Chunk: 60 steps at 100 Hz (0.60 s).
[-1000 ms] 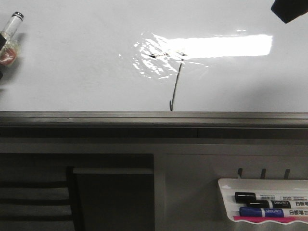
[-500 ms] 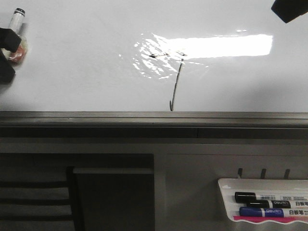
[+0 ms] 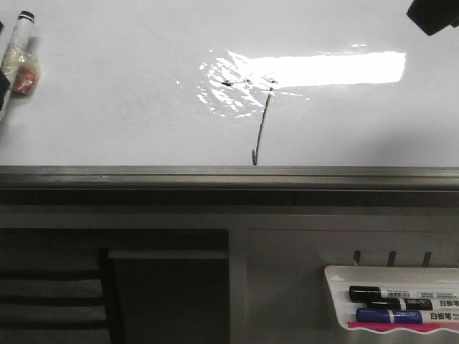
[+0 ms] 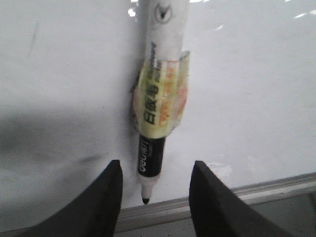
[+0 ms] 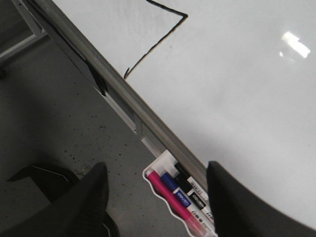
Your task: Write number 7 on whiteboard
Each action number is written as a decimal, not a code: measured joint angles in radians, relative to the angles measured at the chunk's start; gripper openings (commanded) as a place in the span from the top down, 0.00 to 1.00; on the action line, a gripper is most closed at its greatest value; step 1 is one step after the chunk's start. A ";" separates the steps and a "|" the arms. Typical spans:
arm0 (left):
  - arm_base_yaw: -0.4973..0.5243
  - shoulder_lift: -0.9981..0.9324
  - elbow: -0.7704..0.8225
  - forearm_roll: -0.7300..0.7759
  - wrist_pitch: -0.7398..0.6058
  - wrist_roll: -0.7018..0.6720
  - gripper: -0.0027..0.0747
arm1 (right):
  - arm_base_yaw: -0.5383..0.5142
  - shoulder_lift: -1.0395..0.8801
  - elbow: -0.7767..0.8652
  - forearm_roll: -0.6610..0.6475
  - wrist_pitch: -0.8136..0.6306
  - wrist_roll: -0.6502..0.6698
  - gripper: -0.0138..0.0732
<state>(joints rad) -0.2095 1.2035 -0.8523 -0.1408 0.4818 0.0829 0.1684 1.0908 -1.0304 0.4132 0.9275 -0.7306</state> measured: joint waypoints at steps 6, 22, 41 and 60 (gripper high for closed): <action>0.000 -0.066 0.000 0.008 0.034 0.000 0.59 | 0.000 -0.018 0.000 -0.025 0.019 0.068 0.40; 0.000 -0.263 0.006 0.029 0.088 0.000 0.59 | 0.000 -0.080 0.000 -0.170 0.066 0.326 0.40; 0.000 -0.496 0.115 0.096 0.095 0.000 0.59 | 0.000 -0.202 0.085 -0.225 0.015 0.486 0.40; 0.000 -0.696 0.293 0.120 0.014 0.000 0.59 | 0.000 -0.394 0.283 -0.227 -0.195 0.521 0.40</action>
<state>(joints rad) -0.2095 0.5074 -0.5593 -0.0206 0.4957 0.0829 0.1684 0.6970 -0.7471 0.1860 0.7321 -0.2091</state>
